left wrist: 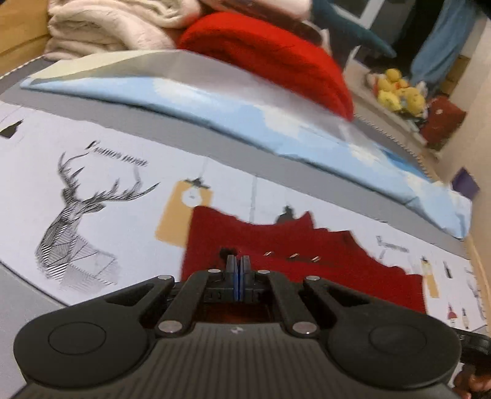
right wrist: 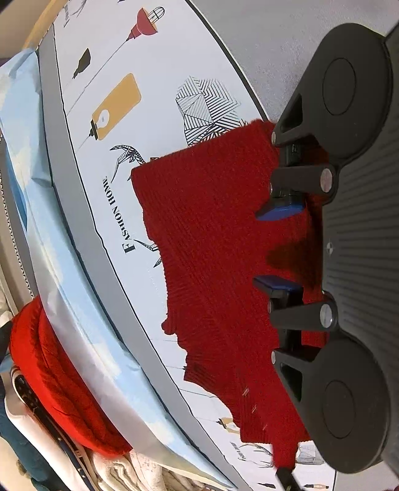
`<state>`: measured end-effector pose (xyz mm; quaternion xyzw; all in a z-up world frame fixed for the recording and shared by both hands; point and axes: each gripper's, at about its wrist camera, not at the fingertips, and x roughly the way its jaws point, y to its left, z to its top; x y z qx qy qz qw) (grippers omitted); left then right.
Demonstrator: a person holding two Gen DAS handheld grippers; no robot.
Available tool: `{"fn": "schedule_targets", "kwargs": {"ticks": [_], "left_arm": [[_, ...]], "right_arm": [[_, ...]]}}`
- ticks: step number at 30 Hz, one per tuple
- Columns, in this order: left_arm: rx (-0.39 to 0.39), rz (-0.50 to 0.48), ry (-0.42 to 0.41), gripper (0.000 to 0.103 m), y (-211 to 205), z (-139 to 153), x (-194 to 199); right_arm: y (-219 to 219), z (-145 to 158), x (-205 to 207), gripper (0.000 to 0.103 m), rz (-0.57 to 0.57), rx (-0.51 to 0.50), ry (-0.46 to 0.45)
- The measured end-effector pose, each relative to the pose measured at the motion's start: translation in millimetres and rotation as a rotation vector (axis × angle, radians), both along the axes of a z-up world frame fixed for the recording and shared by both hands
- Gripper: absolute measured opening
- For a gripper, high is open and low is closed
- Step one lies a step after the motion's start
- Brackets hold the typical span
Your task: Fold small clothes
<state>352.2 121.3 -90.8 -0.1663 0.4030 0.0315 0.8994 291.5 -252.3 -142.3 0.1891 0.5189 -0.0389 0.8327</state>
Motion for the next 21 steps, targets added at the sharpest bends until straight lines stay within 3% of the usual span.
{"fn": "schedule_targets", "kwargs": {"ticks": [2,4,5,9,12,16,18,21], "left_arm": [[0.048,0.033,0.062,0.000,1,-9,3],[0.122,0.054,0.057,0.000,0,-10,1],[0.124,0.059,0.045,0.000,2,-8,1],[-0.017,-0.013,0.015,0.000,3,-7,0],[-0.073,-0.086,0.029,0.003,-5,-16,0],[-0.057,-0.137,0.129,0.013,-20,-43,7],[0.001,-0.126,0.227,0.014,-21,-61,10],[0.023,-0.104,0.231,0.015,-18,-63,8]], "right_arm": [[-3,-4,0,0.041,-0.020,0.002,0.013],[-10,-10,0,0.041,-0.067,0.004,0.041],[-13,-12,0,0.041,-0.094,0.002,0.053],[-22,-15,-1,0.041,-0.138,0.040,0.059],[-20,-20,-1,0.041,-0.128,0.038,0.073],[-18,-27,0,0.041,-0.118,0.034,0.104],[-15,-21,0,0.041,-0.107,0.020,0.089],[-12,-13,1,0.043,-0.075,0.005,0.047]]}}
